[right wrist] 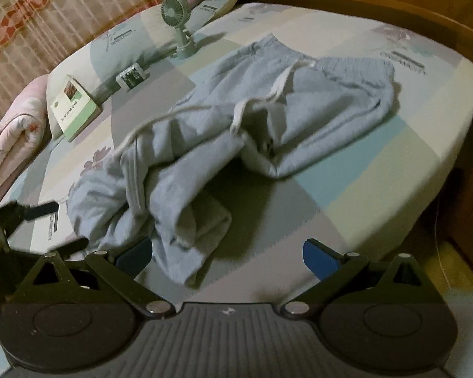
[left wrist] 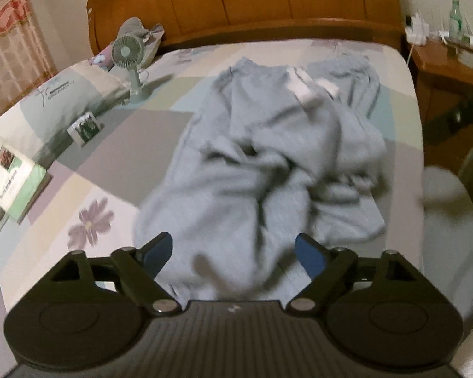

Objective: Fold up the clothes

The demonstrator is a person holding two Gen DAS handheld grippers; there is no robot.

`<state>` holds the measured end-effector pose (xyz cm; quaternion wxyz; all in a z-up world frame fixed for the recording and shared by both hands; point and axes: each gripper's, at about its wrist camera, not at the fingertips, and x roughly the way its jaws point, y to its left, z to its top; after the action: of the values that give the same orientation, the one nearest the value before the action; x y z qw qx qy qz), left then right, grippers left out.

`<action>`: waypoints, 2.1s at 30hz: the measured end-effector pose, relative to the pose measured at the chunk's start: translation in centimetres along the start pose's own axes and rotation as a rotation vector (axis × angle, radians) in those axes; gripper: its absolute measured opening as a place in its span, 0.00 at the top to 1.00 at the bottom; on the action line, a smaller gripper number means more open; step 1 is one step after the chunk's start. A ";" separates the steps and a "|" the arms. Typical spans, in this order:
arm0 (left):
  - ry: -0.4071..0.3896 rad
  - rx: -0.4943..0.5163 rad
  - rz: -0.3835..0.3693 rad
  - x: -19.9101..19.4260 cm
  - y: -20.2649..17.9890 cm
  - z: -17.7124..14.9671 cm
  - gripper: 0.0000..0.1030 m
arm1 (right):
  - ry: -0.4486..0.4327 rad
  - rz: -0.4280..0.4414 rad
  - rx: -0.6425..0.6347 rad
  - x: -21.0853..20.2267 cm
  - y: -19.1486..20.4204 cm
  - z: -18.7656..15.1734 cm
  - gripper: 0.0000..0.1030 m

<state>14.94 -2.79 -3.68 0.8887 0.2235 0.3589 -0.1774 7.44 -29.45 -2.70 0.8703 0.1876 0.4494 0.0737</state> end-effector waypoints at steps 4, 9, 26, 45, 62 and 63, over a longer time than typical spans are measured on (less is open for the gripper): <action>0.035 -0.016 0.012 0.9 -1.8 -2.0 0.16 | -0.013 -0.003 0.009 -0.5 0.2 -0.7 0.00; 0.057 -0.053 -0.021 2.2 -2.9 -2.8 0.16 | -0.033 -0.005 0.018 -1.2 0.4 -1.2 0.00; 0.138 -0.341 0.181 3.5 2.0 -5.9 0.15 | -0.064 -0.008 0.021 -2.1 0.8 -2.2 0.00; 0.055 -0.026 0.265 -0.1 -2.2 -6.4 0.16 | -0.045 0.010 -0.015 -1.6 2.0 -2.6 0.00; 0.109 -0.274 0.247 3.7 4.2 -5.9 0.15 | -0.025 -0.001 -0.042 -0.9 2.2 -2.8 0.00; 0.120 -0.313 0.248 3.6 5.2 -6.5 0.15 | -0.023 0.001 -0.040 -0.8 2.1 -2.7 0.00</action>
<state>16.20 4.41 -9.00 0.9047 0.1352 0.4039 0.0050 4.87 -27.03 -2.72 0.8790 0.1711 0.4376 0.0812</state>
